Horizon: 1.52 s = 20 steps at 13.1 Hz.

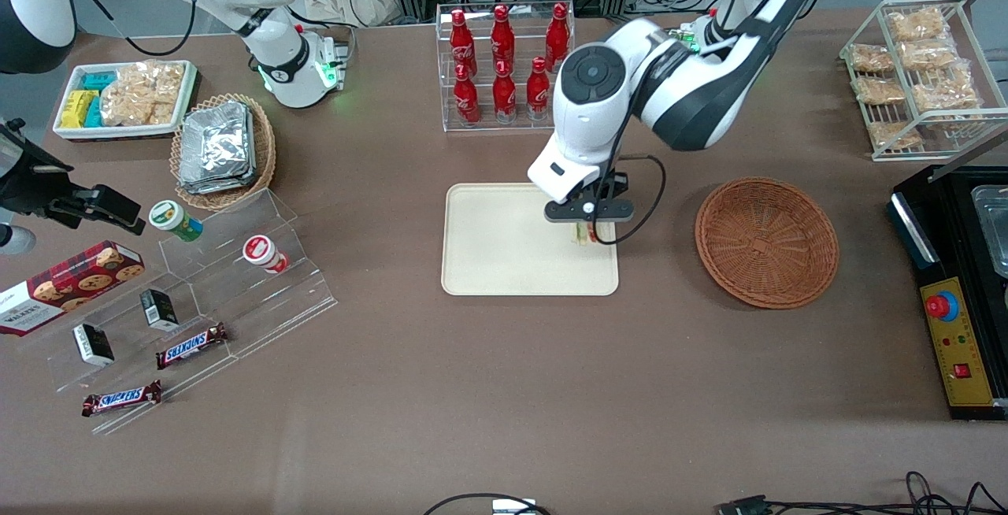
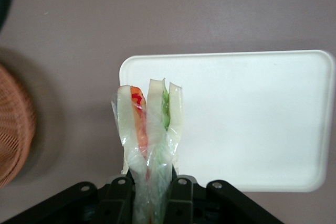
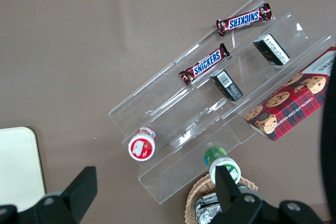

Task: Place sandwich from basket to tray
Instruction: 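Carry the sandwich over the white tray with the left gripper, then lower the sandwich onto the tray and open the left gripper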

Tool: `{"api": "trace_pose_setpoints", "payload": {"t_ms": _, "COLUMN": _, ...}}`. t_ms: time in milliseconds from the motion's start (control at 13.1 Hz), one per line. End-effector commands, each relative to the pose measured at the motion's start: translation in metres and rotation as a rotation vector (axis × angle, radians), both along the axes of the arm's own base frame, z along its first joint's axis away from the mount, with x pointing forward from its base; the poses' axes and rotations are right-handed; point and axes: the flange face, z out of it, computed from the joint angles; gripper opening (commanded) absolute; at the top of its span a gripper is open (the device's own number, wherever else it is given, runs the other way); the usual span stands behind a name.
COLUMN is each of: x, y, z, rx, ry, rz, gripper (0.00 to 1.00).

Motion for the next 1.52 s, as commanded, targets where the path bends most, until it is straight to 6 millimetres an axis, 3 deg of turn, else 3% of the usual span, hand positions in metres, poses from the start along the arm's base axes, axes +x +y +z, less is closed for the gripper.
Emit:
{"api": "trace_pose_setpoints", "payload": {"t_ms": 0, "x": -0.006, "y": 0.024, "z": -0.065, "rx": -0.022, "ry": -0.064, "rz": -0.059, "gripper": 0.00}}
{"api": "trace_pose_setpoints", "payload": {"t_ms": 152, "x": -0.002, "y": 0.040, "z": -0.105, "rx": -0.055, "ry": -0.075, "rz": -0.061, "gripper": 0.00}}
{"api": "trace_pose_setpoints", "payload": {"t_ms": 381, "x": 0.000, "y": 0.041, "z": -0.143, "rx": -0.098, "ry": -0.049, "rz": -0.061, "gripper": 0.00}}
{"api": "trace_pose_setpoints", "payload": {"t_ms": 533, "x": -0.001, "y": 0.039, "z": -0.158, "rx": -0.106, "ry": -0.042, "rz": -0.074, "gripper": 0.00}}
{"api": "trace_pose_setpoints", "payload": {"t_ms": 762, "x": -0.002, "y": 0.040, "z": -0.165, "rx": -0.102, "ry": -0.032, "rz": -0.066, "gripper": 0.00}}
{"api": "trace_pose_setpoints", "payload": {"t_ms": 838, "x": -0.002, "y": 0.040, "z": -0.165, "rx": -0.102, "ry": -0.032, "rz": -0.060, "gripper": 0.23}}
{"api": "trace_pose_setpoints", "payload": {"t_ms": 914, "x": -0.002, "y": 0.040, "z": -0.165, "rx": -0.103, "ry": -0.030, "rz": -0.044, "gripper": 0.99}}
{"api": "trace_pose_setpoints", "payload": {"t_ms": 1448, "x": 0.001, "y": 0.041, "z": -0.161, "rx": -0.098, "ry": -0.034, "rz": -0.023, "gripper": 1.00}}
